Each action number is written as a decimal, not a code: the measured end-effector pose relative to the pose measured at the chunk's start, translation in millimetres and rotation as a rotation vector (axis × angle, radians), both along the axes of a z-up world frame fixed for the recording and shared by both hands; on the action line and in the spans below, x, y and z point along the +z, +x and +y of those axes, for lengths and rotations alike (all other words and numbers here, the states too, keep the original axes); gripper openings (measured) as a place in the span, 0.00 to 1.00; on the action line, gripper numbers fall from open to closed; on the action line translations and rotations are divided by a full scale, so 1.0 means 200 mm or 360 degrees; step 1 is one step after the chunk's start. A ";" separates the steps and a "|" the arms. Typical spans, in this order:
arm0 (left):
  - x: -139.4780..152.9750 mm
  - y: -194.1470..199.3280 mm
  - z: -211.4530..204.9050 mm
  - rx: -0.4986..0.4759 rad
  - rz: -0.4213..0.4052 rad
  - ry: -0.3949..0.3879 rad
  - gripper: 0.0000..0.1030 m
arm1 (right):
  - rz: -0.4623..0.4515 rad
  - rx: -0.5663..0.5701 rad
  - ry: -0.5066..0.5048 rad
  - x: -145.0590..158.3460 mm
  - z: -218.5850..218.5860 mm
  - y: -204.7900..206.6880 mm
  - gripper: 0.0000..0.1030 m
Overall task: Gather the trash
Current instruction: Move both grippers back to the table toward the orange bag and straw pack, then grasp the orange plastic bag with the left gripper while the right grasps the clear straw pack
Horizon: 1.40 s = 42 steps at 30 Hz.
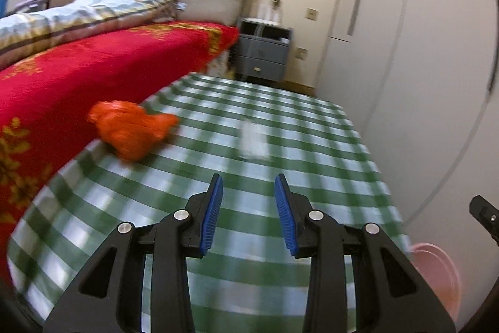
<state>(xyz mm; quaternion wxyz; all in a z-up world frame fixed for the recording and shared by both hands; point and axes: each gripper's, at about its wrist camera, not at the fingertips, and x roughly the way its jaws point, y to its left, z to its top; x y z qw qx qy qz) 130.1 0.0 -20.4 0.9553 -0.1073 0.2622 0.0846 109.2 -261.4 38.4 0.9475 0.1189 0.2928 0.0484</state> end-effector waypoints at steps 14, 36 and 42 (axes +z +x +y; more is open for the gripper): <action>-0.10 0.18 0.48 0.0510 0.0066 -0.0135 0.35 | 0.0126 0.0340 0.0038 -0.22 0.51 0.47 0.16; -0.17 0.38 0.72 0.0607 0.0180 -0.0297 0.56 | 0.0370 0.0544 -0.0231 -0.46 1.06 1.06 0.46; -0.18 0.40 0.74 0.0598 0.0188 -0.0314 0.50 | 0.0415 0.0556 -0.0279 -0.49 1.08 1.07 0.28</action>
